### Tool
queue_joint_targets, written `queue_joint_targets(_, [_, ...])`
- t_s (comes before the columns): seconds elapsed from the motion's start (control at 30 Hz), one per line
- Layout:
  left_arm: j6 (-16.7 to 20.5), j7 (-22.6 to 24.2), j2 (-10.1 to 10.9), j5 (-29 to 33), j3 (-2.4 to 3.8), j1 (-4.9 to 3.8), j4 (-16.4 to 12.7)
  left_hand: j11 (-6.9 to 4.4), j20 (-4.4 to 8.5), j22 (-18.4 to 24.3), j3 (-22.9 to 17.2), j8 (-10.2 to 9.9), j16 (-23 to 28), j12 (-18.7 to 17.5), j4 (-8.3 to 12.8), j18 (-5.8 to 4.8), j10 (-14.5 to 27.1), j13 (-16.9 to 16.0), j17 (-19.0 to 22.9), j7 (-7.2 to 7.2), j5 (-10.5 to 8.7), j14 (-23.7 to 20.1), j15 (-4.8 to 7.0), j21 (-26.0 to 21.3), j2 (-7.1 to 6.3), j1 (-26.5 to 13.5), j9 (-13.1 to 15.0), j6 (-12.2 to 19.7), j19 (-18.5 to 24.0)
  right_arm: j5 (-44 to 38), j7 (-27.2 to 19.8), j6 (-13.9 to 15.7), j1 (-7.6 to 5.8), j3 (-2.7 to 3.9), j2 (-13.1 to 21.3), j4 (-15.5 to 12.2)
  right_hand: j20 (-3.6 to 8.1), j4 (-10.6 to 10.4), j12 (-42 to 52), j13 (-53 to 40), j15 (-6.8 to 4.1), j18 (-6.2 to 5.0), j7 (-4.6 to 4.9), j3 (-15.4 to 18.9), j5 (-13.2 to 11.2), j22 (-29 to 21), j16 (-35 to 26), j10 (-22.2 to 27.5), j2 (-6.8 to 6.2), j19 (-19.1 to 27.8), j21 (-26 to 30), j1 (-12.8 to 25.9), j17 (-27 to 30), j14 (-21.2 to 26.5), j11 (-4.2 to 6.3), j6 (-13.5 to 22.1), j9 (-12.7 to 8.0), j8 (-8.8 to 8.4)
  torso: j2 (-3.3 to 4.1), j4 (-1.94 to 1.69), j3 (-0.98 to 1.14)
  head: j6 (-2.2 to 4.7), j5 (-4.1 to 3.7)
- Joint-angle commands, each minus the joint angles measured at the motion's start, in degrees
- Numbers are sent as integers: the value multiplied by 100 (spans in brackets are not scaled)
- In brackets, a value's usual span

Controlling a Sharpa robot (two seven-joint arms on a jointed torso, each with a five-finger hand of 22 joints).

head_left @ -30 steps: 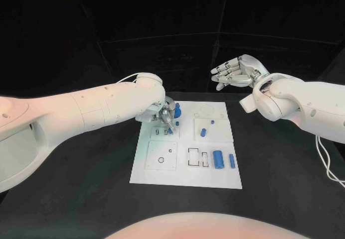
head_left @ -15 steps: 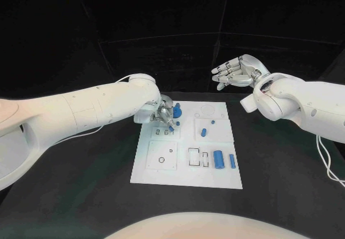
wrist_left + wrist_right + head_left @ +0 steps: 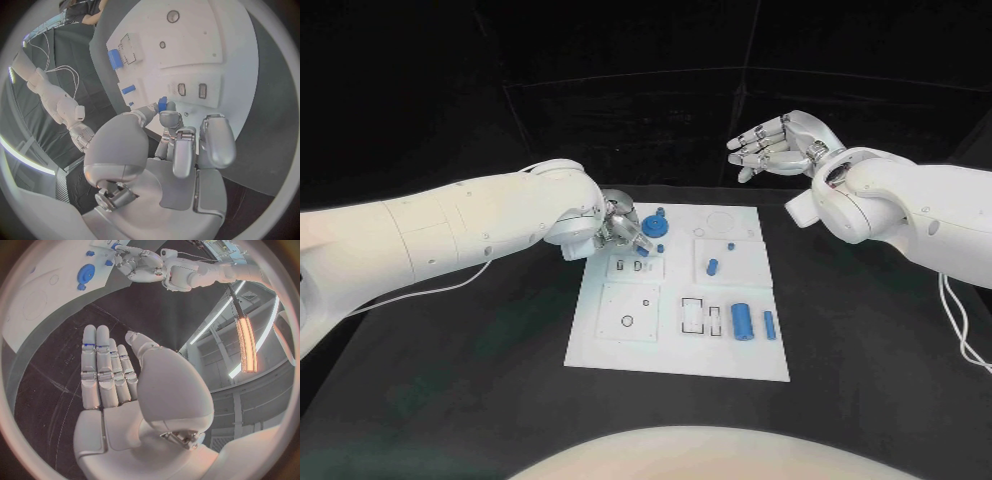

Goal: Assemble the parts on the task board

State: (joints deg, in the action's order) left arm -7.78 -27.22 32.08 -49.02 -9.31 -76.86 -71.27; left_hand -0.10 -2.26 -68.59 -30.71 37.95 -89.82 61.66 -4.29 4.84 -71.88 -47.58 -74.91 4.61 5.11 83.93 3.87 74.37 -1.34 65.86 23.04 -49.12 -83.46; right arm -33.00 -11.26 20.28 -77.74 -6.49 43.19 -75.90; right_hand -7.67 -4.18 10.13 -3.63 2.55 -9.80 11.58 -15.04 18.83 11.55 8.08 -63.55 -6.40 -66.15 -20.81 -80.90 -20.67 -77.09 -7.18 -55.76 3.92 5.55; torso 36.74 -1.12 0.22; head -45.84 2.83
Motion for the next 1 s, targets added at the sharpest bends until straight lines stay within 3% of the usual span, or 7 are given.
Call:
queue_joint_targets(0.03, [557,-185,66,90,2,41,-89,-43,29,0,-930,37,-18,-31,873,-25,-12,24,-1509,-59,32,607,29,-11,1,-54,9,3,1,-12,-35,-67,-14,4,6,-5,-23,13,-25,9,9,-50,6,3,35,-5,-21,14,21,-32,40,11,10,-41,-13,45,-4,-27,-16,-37,-3,-18,-8])
queue_joint_targets(0.1, [617,-202,91,22,1,69,-101,-46,32,0,-960,52,-18,-38,879,-25,-11,33,-1509,-61,36,607,32,-12,-6,-67,9,4,1,-13,-36,-75,-14,4,7,-4,-23,13,-25,9,9,-50,6,3,35,-5,-21,14,21,-32,40,11,10,-41,-13,45,-4,-27,-19,-44,-8,-17,-13])
queue_joint_targets(0.23, [750,-252,128,-186,0,143,-115,-56,43,-1,-1087,122,-18,-61,894,-24,-13,64,-1509,-71,42,607,43,-17,-44,-137,9,11,-2,-34,-38,-88,-14,4,12,-3,-24,12,-26,9,10,-50,7,4,44,-8,-26,16,20,-31,44,16,12,-40,-13,47,-4,-28,-11,-21,-5,-22,31])
queue_joint_targets(0.5, [746,-281,129,-325,0,227,-110,-63,51,-17,-1176,181,-18,-68,895,-27,-25,82,-1509,-78,40,607,50,-8,-62,-193,10,25,-9,-45,-47,-95,-13,4,16,-1,-26,14,-28,8,11,-51,7,1,70,-14,-37,21,23,-28,54,19,19,-38,-14,49,-4,-30,-4,-10,1,-28,45])
queue_joint_targets(1.0, [245,-288,48,-348,-4,273,-85,-65,54,-22,-1202,204,-18,-88,899,-28,-18,116,-1509,-80,38,607,52,-7,-76,-215,10,35,-11,-46,-49,-103,-13,3,-9,15,-27,20,-29,7,11,-53,7,-7,123,-24,-53,23,30,-30,66,20,29,-42,-14,48,-2,-30,-4,-9,6,-60,40])
